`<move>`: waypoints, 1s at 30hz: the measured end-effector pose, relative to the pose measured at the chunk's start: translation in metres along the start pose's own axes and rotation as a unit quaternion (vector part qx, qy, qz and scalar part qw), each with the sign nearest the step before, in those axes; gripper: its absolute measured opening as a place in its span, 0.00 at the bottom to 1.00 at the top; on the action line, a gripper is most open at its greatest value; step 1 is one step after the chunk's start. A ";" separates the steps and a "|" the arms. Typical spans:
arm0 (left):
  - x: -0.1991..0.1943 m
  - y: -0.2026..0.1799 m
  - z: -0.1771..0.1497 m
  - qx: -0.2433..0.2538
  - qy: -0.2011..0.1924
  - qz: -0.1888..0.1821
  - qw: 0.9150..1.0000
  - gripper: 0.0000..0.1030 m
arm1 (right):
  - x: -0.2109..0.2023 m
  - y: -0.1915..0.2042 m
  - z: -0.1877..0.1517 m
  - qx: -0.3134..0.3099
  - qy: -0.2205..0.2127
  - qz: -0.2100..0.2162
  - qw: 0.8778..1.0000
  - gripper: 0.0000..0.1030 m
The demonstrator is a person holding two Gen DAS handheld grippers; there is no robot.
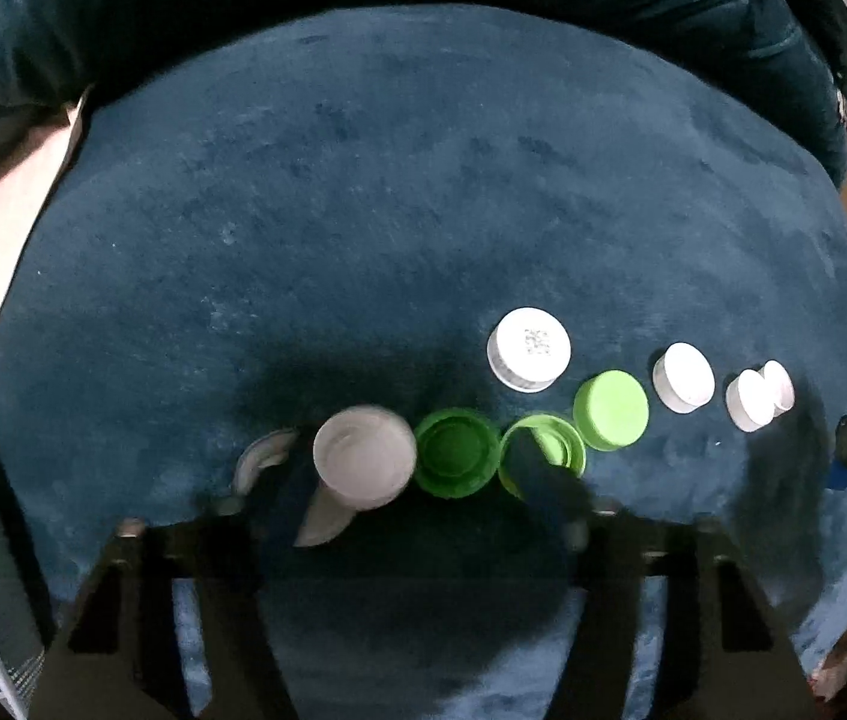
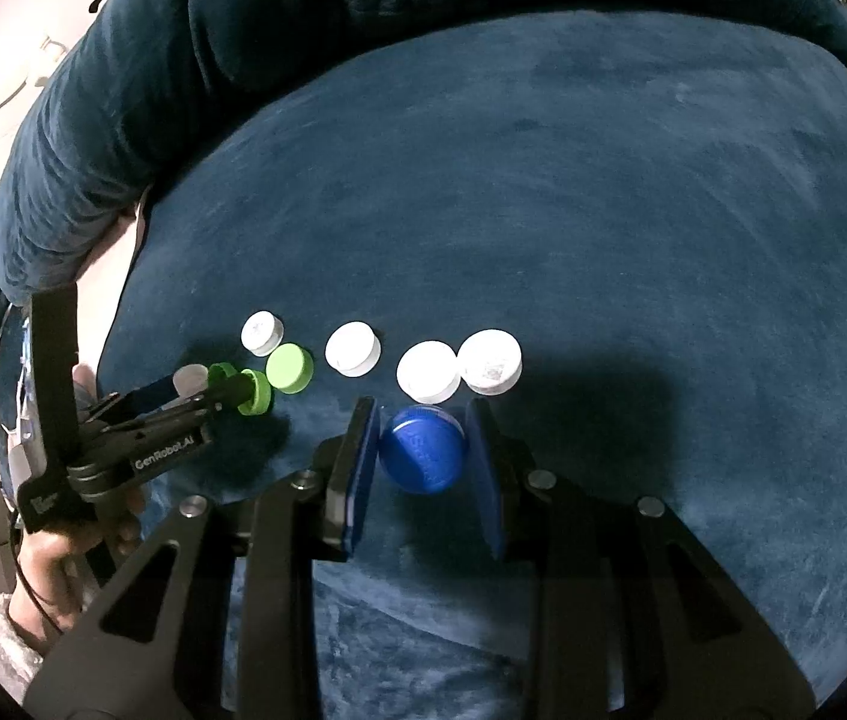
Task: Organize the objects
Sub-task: 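Move the left gripper toward a white cap while the right gripper holds the blue cap, then close the left gripper on the white cap while the right gripper holds the blue cap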
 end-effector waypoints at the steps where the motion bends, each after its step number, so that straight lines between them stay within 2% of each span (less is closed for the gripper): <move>1: -0.002 0.003 0.001 -0.006 -0.001 -0.003 1.000 0.40 | 0.000 0.001 0.001 -0.001 0.001 0.000 1.000 0.30; 2: -0.003 0.008 0.002 -0.013 -0.004 -0.008 1.000 0.27 | 0.001 0.001 0.001 -0.001 0.001 0.000 1.000 0.30; 3: -0.005 0.008 -0.001 -0.021 -0.006 -0.013 1.000 0.25 | 0.001 0.002 0.001 -0.002 0.001 0.000 1.000 0.30; 8: -0.014 0.017 -0.002 -0.038 -0.013 -0.020 0.999 0.25 | 0.003 0.002 0.004 -0.006 0.004 -0.001 1.000 0.30; 12: -0.017 0.026 0.007 -0.052 -0.027 -0.007 0.998 0.25 | 0.002 0.001 0.004 -0.005 0.004 0.000 1.000 0.30; 13: -0.020 0.028 0.006 -0.056 -0.029 -0.007 0.998 0.27 | 0.002 0.001 0.004 -0.006 0.004 0.000 1.000 0.30; 16: -0.026 0.035 0.004 -0.065 -0.028 -0.014 0.997 0.54 | 0.003 0.000 0.004 -0.008 0.004 -0.001 1.000 0.30; 17: -0.028 0.036 0.002 -0.065 -0.024 -0.014 0.998 0.60 | 0.003 0.000 0.003 -0.008 0.005 -0.001 1.000 0.30; 21: -0.023 0.030 -0.006 -0.038 0.008 -0.004 0.999 0.61 | 0.002 0.002 0.004 -0.008 0.004 0.001 1.000 0.30; 23: -0.020 0.029 -0.014 -0.023 0.023 0.003 0.999 0.74 | 0.002 0.003 0.004 -0.009 0.004 0.001 1.000 0.30; 24: -0.015 0.028 -0.016 -0.017 0.028 0.009 0.999 0.75 | 0.002 0.003 0.003 -0.009 0.004 0.001 1.000 0.30; 26: -0.005 0.028 -0.019 -0.013 0.040 0.018 0.999 0.72 | 0.002 0.004 0.003 -0.010 0.003 0.000 1.000 0.30; 27: -0.001 0.029 -0.019 -0.014 0.041 0.020 0.999 0.66 | 0.002 0.004 0.002 -0.010 0.003 0.000 1.000 0.30; 28: 0.001 0.030 -0.020 -0.017 0.044 0.024 0.999 0.47 | 0.002 0.005 0.002 -0.011 0.003 0.000 1.000 0.30; 29: 0.002 0.032 -0.021 -0.020 0.047 0.031 0.998 0.41 | 0.002 0.005 0.002 -0.011 0.003 0.000 1.000 0.30; 30: 0.000 0.034 -0.021 -0.023 0.047 0.032 0.998 0.41 | 0.002 0.004 0.001 -0.011 0.003 -0.001 1.000 0.30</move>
Point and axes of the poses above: each gripper's, at about its wrist camera, not at the fingertips, and x roughly the way its jaws point, y to its left, z to its top, the point moved 6 cm from there along x, roughly the way its jaws point, and after that the axes turned 13 degrees about x, right-handed, at the moved point
